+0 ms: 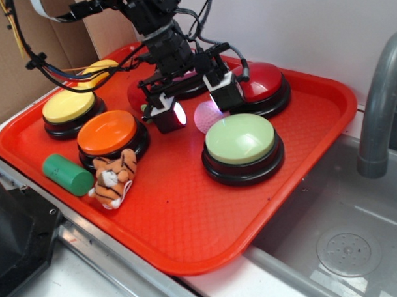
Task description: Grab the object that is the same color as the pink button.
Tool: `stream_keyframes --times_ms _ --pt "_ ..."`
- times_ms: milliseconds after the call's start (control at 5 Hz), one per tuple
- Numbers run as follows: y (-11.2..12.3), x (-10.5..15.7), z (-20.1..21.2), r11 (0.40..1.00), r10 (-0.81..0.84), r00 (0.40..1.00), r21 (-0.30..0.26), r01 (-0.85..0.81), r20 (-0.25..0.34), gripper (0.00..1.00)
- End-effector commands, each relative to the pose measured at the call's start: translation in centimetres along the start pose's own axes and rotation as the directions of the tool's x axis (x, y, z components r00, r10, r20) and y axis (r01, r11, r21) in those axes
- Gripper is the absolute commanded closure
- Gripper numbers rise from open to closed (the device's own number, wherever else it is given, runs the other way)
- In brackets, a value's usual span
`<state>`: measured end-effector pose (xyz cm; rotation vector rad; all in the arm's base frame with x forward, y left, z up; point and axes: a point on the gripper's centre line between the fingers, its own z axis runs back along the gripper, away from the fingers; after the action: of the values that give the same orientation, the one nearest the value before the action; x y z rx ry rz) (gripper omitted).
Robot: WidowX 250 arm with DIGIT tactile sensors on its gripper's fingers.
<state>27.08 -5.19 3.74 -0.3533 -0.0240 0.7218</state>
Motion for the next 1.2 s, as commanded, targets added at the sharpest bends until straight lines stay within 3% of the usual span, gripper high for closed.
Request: stream_keyframes --times_ms 0,400,600,800,1000 --pt "-1.0 0.2 0.9 0.999 -0.038 0.998 -0.029 0.04 0.048 0.81" --pt "-1.1 0.2 0.9 0.998 -0.063 0.997 -0.023 0.064 0.038 0.89" --pt "-1.3 0.0 3.2 0.985 -0.144 0.986 0.111 0.135 0.081 0.97" --pt "-0.5 0.1 6.1 0.934 -0.224 0.973 0.297 0.196 0.064 0.98" --pt "0.2 0.5 9.2 0.871 -0.283 0.959 0.427 0.242 0.033 1.0"
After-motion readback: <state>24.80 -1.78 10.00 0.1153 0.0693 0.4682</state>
